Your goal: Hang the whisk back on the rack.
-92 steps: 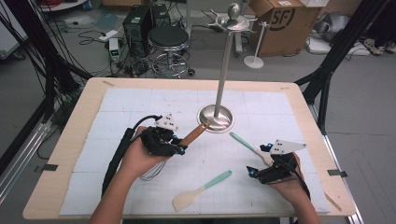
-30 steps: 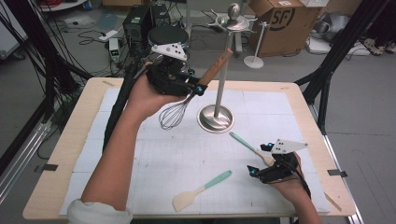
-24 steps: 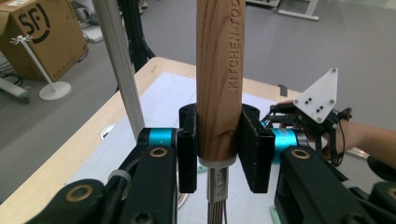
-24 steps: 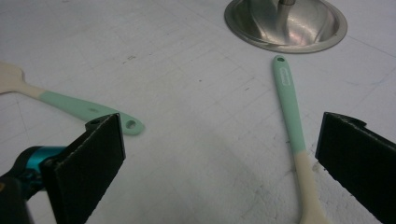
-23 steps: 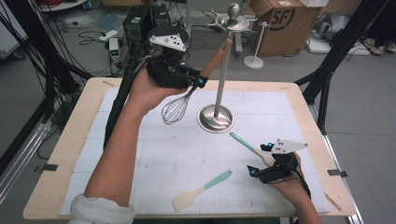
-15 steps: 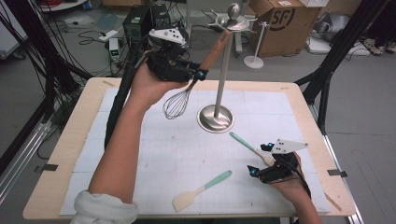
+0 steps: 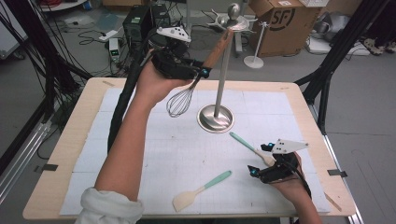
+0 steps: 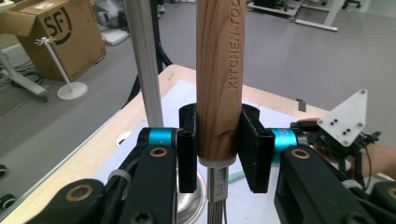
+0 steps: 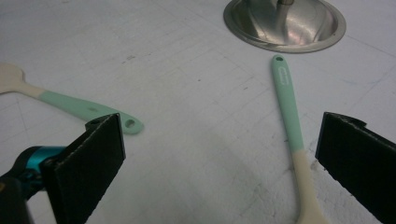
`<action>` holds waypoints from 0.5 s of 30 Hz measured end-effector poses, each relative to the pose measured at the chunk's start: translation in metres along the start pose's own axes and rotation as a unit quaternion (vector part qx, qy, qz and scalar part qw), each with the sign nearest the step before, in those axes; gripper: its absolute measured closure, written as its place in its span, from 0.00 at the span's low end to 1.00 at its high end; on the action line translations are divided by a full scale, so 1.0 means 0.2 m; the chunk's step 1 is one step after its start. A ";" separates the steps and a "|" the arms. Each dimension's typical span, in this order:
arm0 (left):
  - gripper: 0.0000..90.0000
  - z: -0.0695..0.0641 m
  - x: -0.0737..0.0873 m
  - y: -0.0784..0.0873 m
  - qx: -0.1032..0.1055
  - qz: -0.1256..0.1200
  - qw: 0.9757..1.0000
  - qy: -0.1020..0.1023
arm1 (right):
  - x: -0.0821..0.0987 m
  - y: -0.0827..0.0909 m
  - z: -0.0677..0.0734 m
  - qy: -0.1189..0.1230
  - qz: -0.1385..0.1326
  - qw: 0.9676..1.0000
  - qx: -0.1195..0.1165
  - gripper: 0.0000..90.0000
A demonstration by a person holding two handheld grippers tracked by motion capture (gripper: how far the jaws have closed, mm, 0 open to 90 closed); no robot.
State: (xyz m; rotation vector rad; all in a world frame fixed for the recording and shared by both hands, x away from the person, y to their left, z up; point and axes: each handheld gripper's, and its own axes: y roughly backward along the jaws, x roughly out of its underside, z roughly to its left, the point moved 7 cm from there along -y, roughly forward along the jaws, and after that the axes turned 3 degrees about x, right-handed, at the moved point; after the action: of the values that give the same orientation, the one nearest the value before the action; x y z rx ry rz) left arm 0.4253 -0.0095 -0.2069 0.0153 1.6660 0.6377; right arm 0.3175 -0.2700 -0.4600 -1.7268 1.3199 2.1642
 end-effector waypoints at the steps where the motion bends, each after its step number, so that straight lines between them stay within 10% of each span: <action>1: 0.79 0.00 0.00 -0.01 -0.002 0.001 1.000 0.002 | 0.00 0.00 0.00 0.000 0.001 1.000 0.000 0.00; 15: 0.79 0.05 0.03 -0.14 -0.011 0.018 1.000 0.018 | 0.00 0.00 0.00 -0.002 0.002 1.000 0.000 0.00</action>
State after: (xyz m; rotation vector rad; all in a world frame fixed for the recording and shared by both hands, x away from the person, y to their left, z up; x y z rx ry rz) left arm 0.4424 -0.0279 -0.2251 0.0181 1.6962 0.6857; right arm 0.3175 -0.2708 -0.4605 -1.7200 1.3226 2.1692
